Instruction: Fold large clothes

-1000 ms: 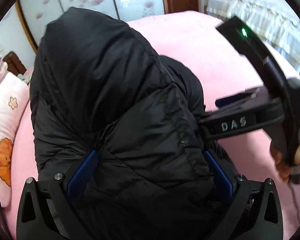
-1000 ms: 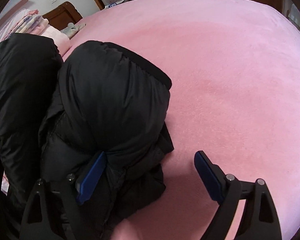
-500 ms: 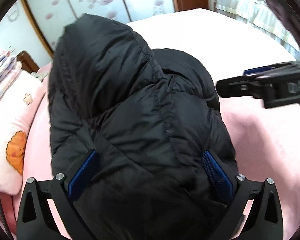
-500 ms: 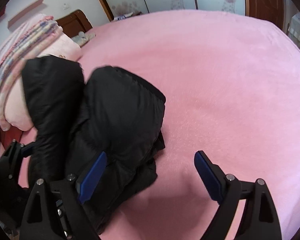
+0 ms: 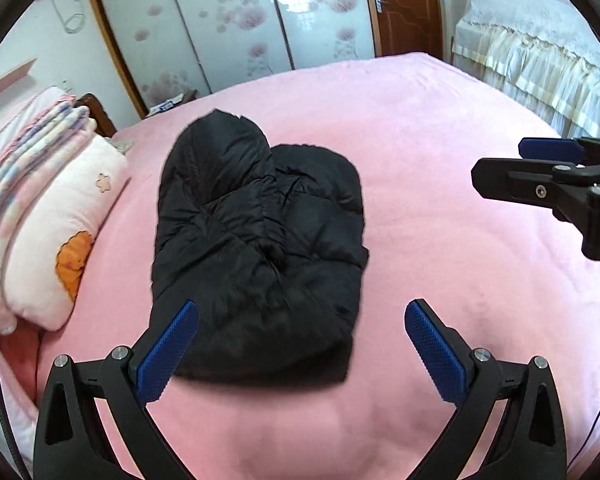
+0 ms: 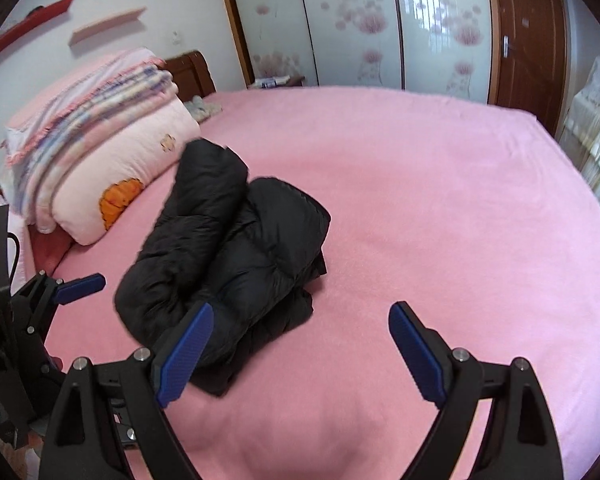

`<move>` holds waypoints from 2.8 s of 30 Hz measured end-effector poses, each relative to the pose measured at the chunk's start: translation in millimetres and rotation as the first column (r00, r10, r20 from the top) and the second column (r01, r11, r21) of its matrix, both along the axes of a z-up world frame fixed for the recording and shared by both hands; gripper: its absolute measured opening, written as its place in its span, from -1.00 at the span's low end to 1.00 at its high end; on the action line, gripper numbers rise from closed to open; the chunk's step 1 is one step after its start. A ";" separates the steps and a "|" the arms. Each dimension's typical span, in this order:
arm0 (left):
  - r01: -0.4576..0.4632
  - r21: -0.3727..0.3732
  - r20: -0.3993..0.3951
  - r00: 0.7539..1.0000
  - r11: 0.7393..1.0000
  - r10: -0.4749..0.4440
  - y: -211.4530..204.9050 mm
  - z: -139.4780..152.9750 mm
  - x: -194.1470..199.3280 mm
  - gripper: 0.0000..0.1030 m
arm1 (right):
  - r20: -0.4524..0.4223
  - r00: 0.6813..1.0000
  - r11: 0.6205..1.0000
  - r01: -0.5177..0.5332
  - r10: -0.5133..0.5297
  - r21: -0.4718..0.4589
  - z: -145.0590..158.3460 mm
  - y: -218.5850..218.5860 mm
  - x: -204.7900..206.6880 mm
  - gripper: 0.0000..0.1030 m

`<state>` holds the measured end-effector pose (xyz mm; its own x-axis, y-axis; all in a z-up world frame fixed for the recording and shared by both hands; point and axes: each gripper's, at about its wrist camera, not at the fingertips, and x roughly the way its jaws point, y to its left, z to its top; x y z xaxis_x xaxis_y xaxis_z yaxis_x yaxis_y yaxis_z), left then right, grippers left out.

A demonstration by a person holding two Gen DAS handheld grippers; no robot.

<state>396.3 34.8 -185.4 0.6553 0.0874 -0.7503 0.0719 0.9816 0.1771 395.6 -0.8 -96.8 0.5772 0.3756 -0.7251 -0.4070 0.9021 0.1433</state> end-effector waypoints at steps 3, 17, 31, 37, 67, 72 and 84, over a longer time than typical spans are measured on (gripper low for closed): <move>-0.032 -0.002 0.013 0.999 0.999 0.032 -4.3 11.2 -21.6 0.99 | 0.030 1.000 1.000 -0.007 0.006 0.022 17.1 -12.4 -26.7 0.75; -0.138 -0.096 0.090 0.985 0.986 0.147 -65.9 91.0 -162.1 0.99 | 0.181 0.983 1.000 0.012 -0.012 -0.002 80.9 -75.9 -174.1 0.76; -0.213 -0.135 0.104 0.968 0.968 0.228 -121.4 116.4 -271.1 0.99 | 0.225 0.965 0.990 0.139 -0.132 -0.016 107.1 -153.2 -289.5 0.79; -0.188 -0.171 0.127 0.969 0.967 0.211 -143.3 121.1 -304.8 0.99 | 0.255 0.950 0.981 0.193 -0.182 -0.017 106.6 -181.2 -330.1 0.85; -0.119 -0.164 0.102 0.985 0.979 0.137 -210.1 96.1 -358.5 0.99 | 0.223 0.942 0.967 0.257 -0.250 -0.002 75.9 -244.2 -393.6 0.86; -0.123 -0.169 0.098 0.985 0.978 0.141 -208.2 95.4 -358.1 0.99 | 0.230 0.942 0.967 0.255 -0.245 -0.014 72.9 -242.9 -396.4 0.86; -0.132 -0.176 0.094 0.984 0.976 0.150 -207.0 92.4 -360.6 0.99 | 0.231 0.942 0.967 0.255 -0.245 -0.012 72.6 -241.7 -396.3 0.86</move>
